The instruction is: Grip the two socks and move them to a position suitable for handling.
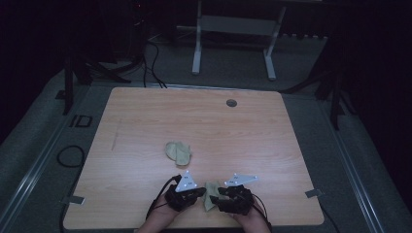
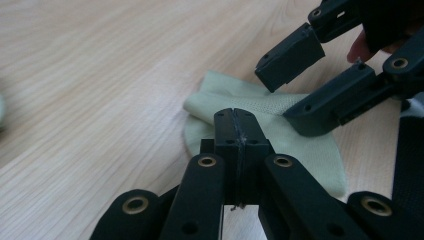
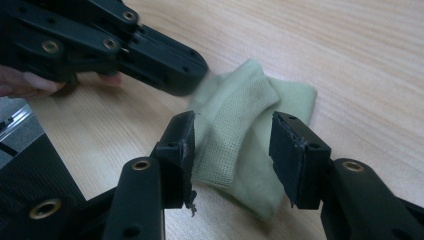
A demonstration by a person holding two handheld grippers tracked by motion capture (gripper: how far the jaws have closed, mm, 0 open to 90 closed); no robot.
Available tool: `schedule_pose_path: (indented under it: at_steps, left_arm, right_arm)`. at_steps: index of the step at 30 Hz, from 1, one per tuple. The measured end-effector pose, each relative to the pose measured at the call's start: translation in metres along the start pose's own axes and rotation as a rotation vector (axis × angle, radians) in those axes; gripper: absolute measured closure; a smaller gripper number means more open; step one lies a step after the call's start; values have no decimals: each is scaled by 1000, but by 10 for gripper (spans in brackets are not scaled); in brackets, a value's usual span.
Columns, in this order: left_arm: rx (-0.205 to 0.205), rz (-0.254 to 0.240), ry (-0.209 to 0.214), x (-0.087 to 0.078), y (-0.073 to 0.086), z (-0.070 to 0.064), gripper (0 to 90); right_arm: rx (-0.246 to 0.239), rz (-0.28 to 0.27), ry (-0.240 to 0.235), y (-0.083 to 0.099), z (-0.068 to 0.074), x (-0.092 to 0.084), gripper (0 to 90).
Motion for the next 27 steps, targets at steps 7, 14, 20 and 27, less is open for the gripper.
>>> schedule_pose_path:
  at_steps: [7, 14, 20, 27]
  left_arm:
    - [14, 99, -14, 11, 0, -1, 899]
    - [42, 99, -11, 10, 1, -1, 900]
    - [89, 106, 2, 2, 8, 3, 899]
    - [102, 121, 8, -11, 15, 18, 898]
  right_arm:
    - [-34, 0, 26, 5, 0, 2, 834]
    - [-77, -53, 28, -4, 8, -17, 845]
    - [-77, -108, 46, -13, 0, -47, 845]
    - [10, -117, 48, -4, -35, -71, 842]
Point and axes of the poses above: each handheld gripper's, and its own axes: x roughly forward along the jaws, y roughly out of its underside, z roughly to its left, the point moved 2 cm from there along x, roughly forward along the jaws, and after that the axes turned 3 degrees about z, right-handed, at the moved point
